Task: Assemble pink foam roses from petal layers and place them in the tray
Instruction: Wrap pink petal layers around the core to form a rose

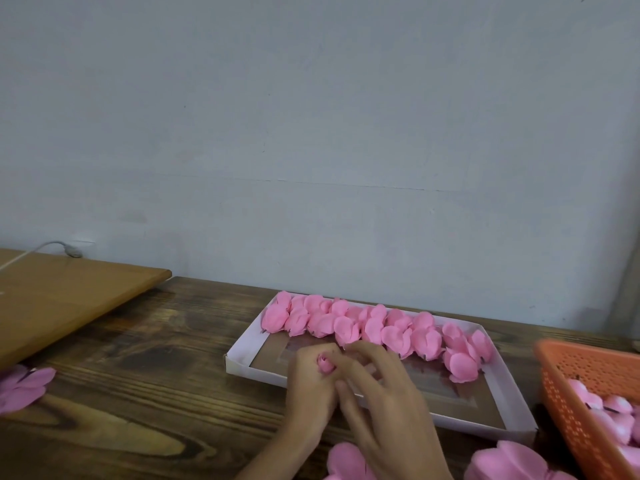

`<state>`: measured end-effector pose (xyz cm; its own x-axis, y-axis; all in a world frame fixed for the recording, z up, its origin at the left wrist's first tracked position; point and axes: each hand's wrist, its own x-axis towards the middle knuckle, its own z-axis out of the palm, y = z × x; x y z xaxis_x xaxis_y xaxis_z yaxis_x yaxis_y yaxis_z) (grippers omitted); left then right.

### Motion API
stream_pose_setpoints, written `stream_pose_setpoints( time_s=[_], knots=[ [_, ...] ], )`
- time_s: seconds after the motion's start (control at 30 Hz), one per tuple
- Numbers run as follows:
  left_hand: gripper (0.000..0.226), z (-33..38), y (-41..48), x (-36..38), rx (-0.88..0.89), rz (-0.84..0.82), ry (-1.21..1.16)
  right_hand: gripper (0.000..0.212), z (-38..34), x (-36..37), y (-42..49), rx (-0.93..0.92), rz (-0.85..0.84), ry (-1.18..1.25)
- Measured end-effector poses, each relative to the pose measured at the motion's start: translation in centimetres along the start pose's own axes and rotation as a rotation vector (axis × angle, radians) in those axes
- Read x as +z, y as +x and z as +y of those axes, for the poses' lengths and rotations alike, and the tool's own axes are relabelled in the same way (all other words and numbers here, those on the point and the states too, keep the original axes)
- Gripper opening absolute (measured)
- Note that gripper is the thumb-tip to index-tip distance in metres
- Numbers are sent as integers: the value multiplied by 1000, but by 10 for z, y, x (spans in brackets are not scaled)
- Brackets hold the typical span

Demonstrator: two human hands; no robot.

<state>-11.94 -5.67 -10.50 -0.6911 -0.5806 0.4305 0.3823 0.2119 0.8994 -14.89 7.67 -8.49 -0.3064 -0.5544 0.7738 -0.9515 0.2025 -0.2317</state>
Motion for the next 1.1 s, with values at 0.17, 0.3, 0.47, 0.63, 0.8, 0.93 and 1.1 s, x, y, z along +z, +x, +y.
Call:
stream_pose_setpoints(
  time_s=[0.17,0.3,0.47,0.63,0.8,0.93,1.1],
  knots=[
    [24,-8,-1,-3,53,33,143,31,0,2,0,-22,13,-8],
    [39,-15,-2,-8,-17,102,260,37,0,2,0,-23,-18,-11],
    [51,-12,-1,-7,16,127,247,42,-2,0,2,-29,-82,-8],
    [60,-8,6,-8,105,234,128,6,-2,-7,3,121,17,13],
    [65,-12,7,-9,118,335,202,31,-2,-4,2,54,-431,-82],
    [57,-14,8,-12,131,371,209,30,-3,2,-1,39,-595,6],
    [59,-17,8,-12,137,342,232,26,3,-1,1,144,-608,145]
  ],
)
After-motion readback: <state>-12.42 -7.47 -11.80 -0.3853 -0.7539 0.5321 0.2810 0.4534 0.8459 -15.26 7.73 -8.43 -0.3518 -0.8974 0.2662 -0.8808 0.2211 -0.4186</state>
